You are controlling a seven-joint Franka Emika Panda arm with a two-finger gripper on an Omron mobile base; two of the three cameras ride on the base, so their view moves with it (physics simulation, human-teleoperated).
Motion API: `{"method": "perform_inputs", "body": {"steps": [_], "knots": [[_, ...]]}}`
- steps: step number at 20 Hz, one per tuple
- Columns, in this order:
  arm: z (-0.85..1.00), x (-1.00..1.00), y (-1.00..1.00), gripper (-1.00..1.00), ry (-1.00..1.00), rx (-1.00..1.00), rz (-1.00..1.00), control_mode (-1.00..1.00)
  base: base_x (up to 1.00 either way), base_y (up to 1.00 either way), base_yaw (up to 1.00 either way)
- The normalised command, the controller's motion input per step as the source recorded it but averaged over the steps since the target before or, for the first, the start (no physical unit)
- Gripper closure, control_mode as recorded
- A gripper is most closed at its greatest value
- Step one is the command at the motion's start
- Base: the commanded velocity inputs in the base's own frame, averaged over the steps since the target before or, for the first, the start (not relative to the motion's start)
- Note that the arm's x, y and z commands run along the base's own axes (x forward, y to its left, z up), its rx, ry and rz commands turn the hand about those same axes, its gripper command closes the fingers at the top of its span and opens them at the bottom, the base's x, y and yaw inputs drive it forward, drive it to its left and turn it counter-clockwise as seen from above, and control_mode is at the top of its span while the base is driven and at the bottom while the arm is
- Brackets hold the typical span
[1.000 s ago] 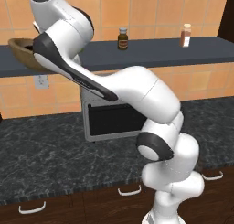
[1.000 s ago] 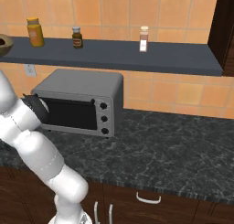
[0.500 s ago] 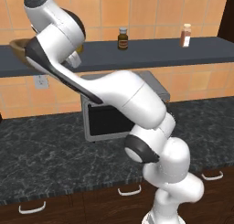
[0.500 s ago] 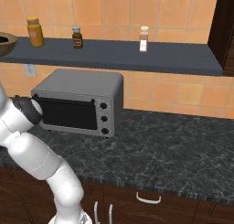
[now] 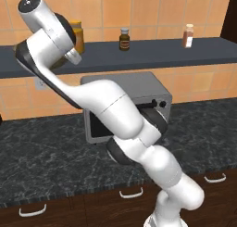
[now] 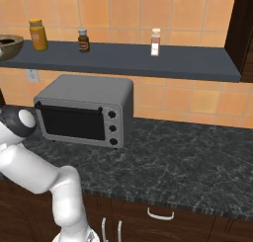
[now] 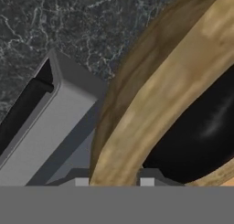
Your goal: Pick up the bowls on the counter and stack them on top of one another in the open cabinet. Place the smaller bowl on top of the larger bowl.
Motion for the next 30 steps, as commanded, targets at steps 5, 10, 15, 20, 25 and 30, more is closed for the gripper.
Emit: {"method": "perform_inputs", "body": {"steps": [5, 10, 15, 20, 25, 30], "knots": [[-0.11, 0.35, 0.0, 1.0, 0.0, -0.11, -0.02, -1.0, 0.0, 0.0, 0.0], [-0.16, 0.11, 0.0, 1.0, 0.0, -0.1, -0.03, -1.0, 0.0, 0.0, 0.0], [-0.08, 0.31, 0.07, 1.0, -0.03, -0.09, -0.02, -1.0, 0.0, 0.0, 0.0], [-0.2, 0.08, 0.12, 1.0, -0.01, -0.01, 0.0, -1.0, 0.0, 0.0, 0.0], [-0.01, 0.01, -0.04, -1.0, 0.01, -0.01, 0.0, -1.0, 0.0, 0.0, 0.0], [0.0, 0.0, 0.0, -1.0, 0.0, 0.0, 0.0, -1.0, 0.0, 0.0, 0.0]]}}
